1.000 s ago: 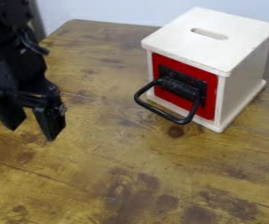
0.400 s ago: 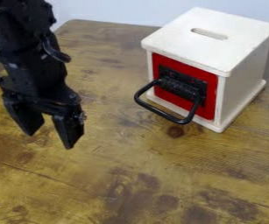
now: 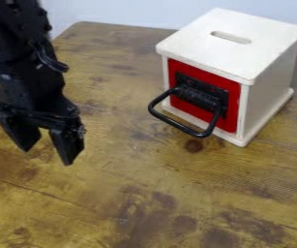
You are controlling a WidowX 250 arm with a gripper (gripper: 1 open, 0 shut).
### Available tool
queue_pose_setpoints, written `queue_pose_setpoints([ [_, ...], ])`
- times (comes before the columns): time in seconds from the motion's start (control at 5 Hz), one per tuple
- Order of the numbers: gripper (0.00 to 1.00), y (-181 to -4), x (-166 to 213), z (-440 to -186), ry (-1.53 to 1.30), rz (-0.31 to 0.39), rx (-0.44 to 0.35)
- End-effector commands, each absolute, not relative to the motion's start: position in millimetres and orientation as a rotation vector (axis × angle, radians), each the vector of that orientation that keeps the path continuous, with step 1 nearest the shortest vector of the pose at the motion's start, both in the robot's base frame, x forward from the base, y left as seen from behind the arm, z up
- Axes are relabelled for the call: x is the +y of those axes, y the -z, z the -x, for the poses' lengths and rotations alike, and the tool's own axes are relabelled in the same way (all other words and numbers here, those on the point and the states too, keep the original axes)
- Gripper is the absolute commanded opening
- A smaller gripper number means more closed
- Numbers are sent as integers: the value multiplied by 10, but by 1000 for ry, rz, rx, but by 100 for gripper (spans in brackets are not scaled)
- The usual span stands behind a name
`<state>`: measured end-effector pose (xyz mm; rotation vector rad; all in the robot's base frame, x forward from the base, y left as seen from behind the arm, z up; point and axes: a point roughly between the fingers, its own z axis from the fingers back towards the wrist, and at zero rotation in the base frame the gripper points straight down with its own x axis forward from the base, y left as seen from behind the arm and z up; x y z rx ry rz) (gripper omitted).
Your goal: Close the drawer
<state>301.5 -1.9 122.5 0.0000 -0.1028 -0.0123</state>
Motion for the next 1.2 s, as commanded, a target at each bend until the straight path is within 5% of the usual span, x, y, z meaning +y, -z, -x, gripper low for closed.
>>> queue_pose_setpoints([
  [0.0, 100, -1464, 49, -3030, -13, -6, -166],
  [0.4, 100, -1601, -27, -3055, -10, -4, -181],
  [1.0, 100, -1439, -88, -3058, 40, -1, -149],
])
